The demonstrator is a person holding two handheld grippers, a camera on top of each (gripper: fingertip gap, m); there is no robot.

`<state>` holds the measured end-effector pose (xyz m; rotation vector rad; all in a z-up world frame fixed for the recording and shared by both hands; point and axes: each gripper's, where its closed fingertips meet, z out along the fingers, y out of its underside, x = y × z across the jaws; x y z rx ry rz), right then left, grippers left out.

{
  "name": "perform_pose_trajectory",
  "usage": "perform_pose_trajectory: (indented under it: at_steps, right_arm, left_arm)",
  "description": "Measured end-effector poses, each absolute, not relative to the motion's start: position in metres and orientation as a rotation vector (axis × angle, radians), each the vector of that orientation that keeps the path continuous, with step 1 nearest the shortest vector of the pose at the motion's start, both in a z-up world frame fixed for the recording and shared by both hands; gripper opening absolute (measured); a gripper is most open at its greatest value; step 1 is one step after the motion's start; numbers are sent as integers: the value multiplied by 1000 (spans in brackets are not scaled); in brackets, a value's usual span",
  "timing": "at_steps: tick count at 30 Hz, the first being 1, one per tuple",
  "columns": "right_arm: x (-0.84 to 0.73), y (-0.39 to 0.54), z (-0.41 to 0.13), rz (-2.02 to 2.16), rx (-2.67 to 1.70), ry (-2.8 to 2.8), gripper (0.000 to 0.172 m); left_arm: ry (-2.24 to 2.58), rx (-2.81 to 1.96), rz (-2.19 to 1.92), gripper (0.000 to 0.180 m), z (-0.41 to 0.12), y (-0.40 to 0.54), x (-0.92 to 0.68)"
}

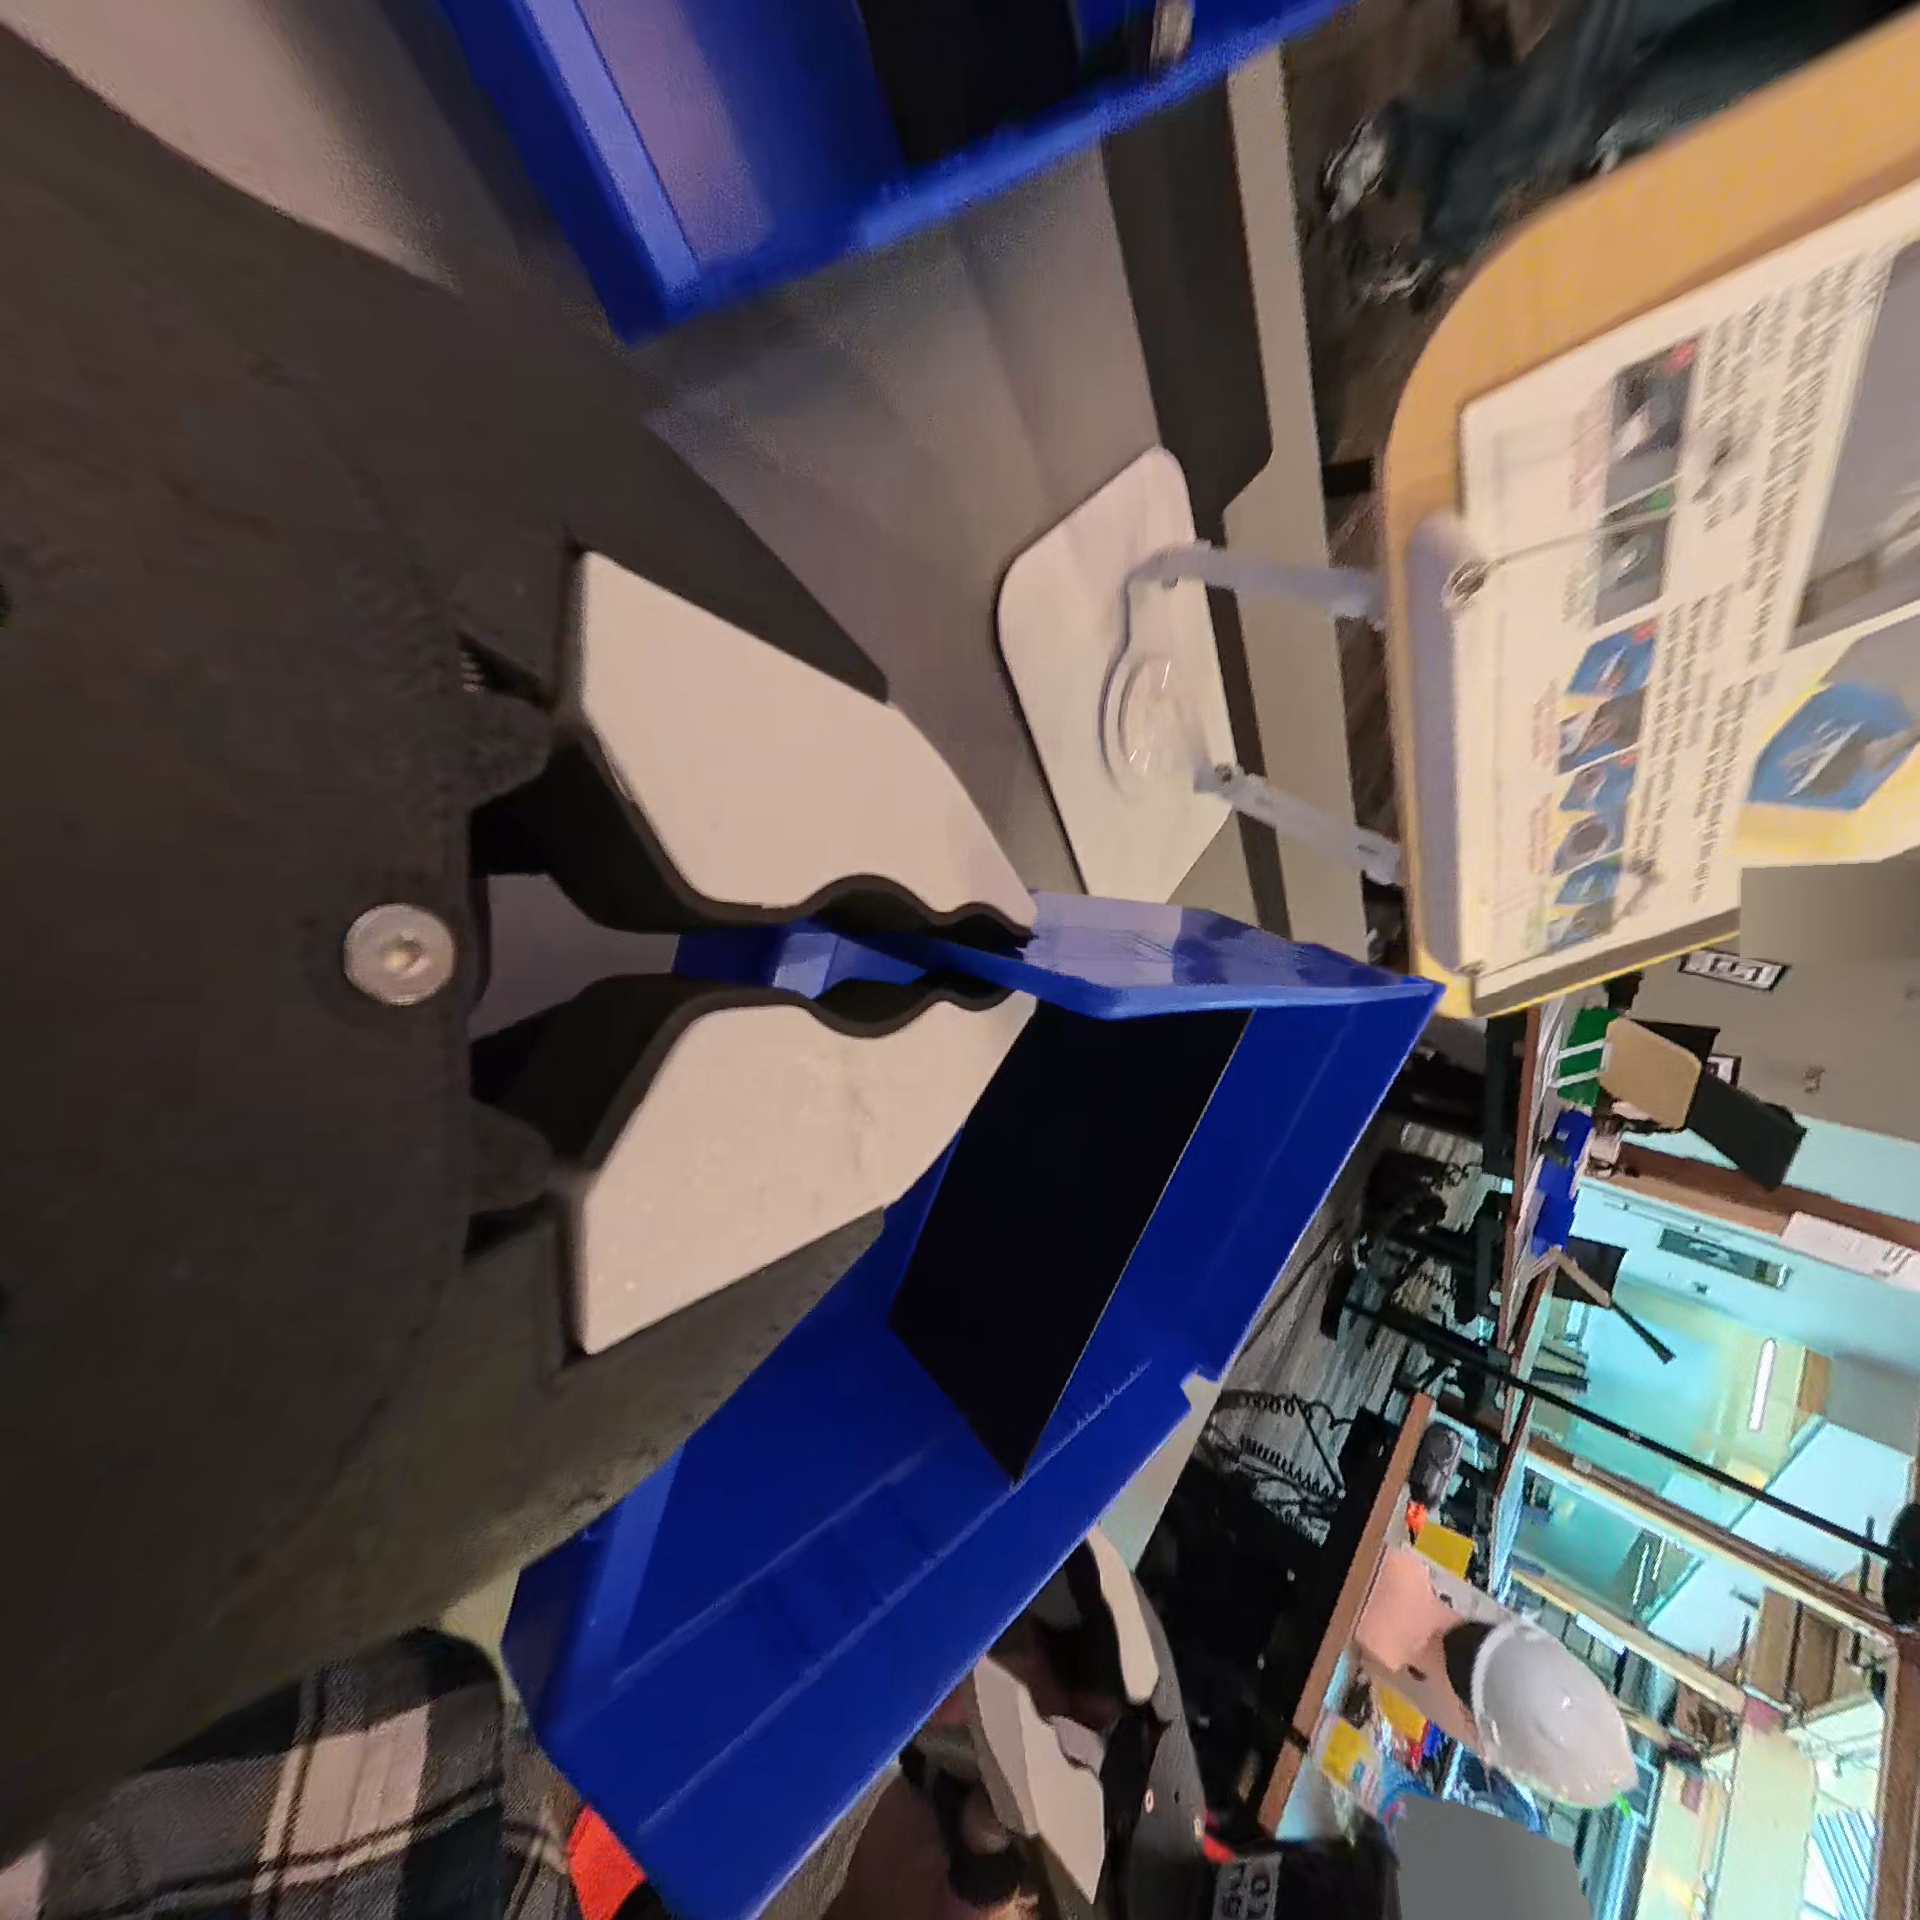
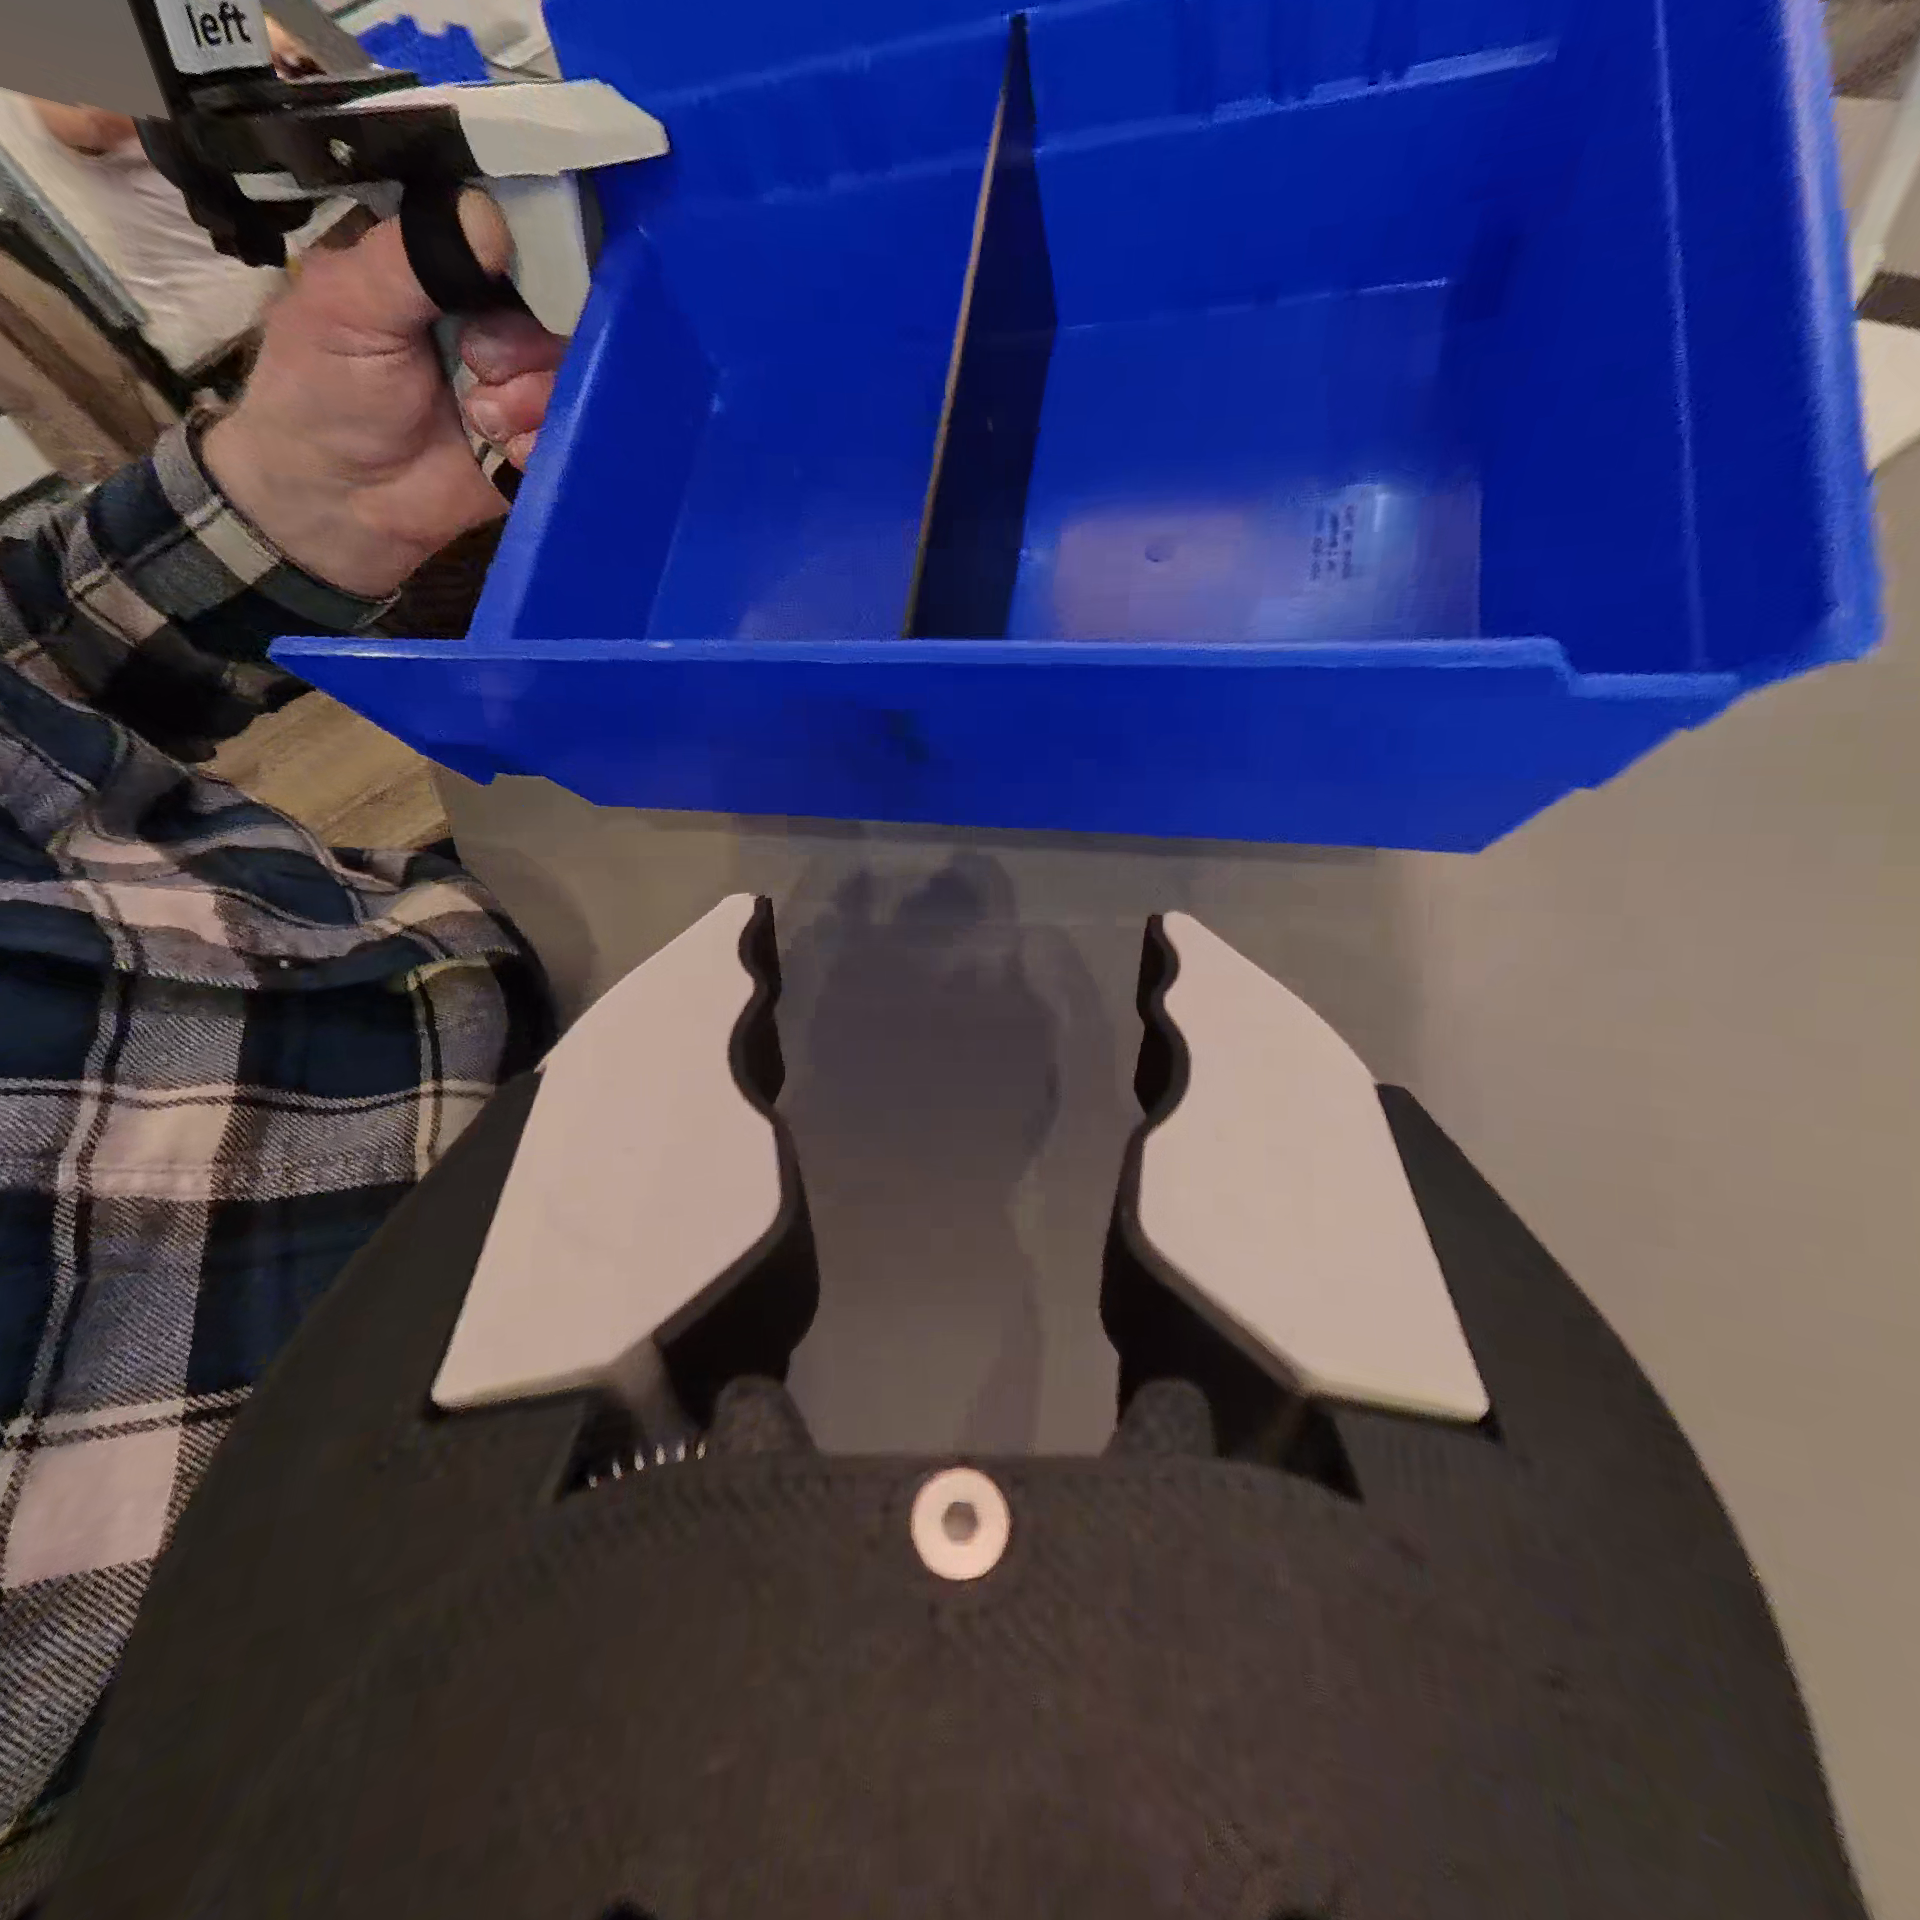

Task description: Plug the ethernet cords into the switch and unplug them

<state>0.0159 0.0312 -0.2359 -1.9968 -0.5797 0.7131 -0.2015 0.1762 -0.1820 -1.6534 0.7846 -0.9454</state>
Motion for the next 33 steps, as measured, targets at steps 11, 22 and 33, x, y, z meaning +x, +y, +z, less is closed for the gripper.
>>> perform_pose_trajectory:
  at_steps: [11, 22, 33]
  right_arm:
    - [-3, 8, -248, 586, -1988, -370, 121]
    - [-4, 18, -295, 375, -2185, -323, 133]
    - [80, 17, -299, 337, -2371, -262, 52]
  left_arm:
    - [760, -1726, -984, 4, -233, 183, -141]
    - [828, -1819, -1090, 8, -270, 152, -104]
    - [1016, -1826, -1217, 21, -269, 118, -50]
